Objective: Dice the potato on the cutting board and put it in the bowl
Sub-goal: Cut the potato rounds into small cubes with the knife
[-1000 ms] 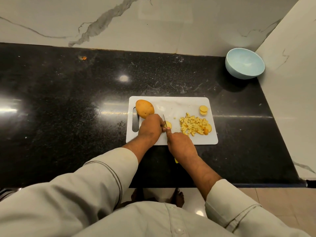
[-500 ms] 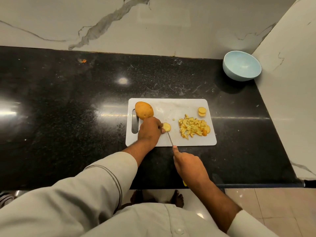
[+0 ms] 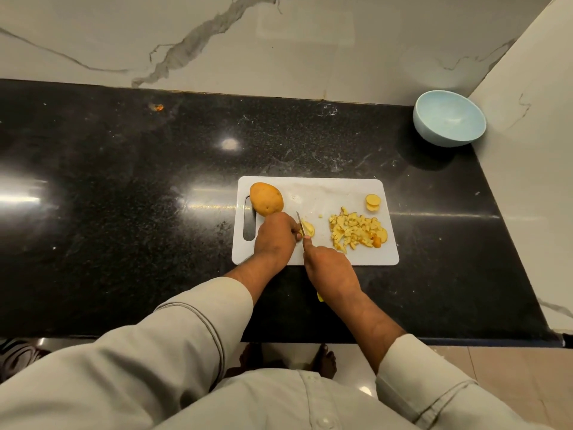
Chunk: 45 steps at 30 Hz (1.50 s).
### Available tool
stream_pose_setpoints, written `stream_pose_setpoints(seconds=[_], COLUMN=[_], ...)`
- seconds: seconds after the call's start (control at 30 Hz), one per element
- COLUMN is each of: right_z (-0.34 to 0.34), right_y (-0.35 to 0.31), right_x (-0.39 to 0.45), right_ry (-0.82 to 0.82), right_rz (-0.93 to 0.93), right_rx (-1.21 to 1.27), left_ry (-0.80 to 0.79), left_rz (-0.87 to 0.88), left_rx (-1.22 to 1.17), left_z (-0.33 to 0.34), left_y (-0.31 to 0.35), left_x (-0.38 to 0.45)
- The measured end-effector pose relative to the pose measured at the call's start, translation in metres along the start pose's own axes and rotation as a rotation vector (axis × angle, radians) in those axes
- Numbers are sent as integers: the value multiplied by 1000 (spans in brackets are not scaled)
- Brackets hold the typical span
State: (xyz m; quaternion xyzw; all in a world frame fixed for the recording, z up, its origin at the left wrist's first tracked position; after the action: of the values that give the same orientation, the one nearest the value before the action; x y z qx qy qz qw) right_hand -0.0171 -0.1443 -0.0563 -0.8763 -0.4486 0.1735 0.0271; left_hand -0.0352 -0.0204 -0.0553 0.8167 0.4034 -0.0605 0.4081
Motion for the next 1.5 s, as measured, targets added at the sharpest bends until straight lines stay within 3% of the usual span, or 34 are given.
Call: stream_pose_setpoints(seconds=[0.57,0.73,0.83,0.93,1.0,1.2,1.5], right_z=[5,-7,-15,-16,-13,-2,4], right_y=[0,8,11,13,13,10,3], right_x=[-38,-61,-62,-54,-48,-46,-45], right_ry=[-178,-14,127,186,208,247,275], right_rz=[-19,48,95,139,172,218,250], right_rx=[-36,72,135,180,208,231,303], left_ry=[9,-3,-22,-143,-197,-177,-187], left_rz=[10,53,222,471,493,500,742], left_rx=[43,39,189,533,695,642,684], left_z=[-2,-3,-7,-8,-10,-8,-14], left_y=[1,-3,3,20,30,29,23], left_x=[1,6,11,17,23,30,25])
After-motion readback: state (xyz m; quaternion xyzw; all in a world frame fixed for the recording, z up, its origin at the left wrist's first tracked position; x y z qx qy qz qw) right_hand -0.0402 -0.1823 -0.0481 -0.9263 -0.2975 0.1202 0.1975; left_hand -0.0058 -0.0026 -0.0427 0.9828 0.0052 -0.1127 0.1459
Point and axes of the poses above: each hand's wrist, its own x-axis towards the middle knuckle, its own z-axis out of the palm, y = z × x, the point moved 2 cm from there along x, towards the middle knuckle, and after that the axes turned 10 degrees about -z, right-handed, at the moved point
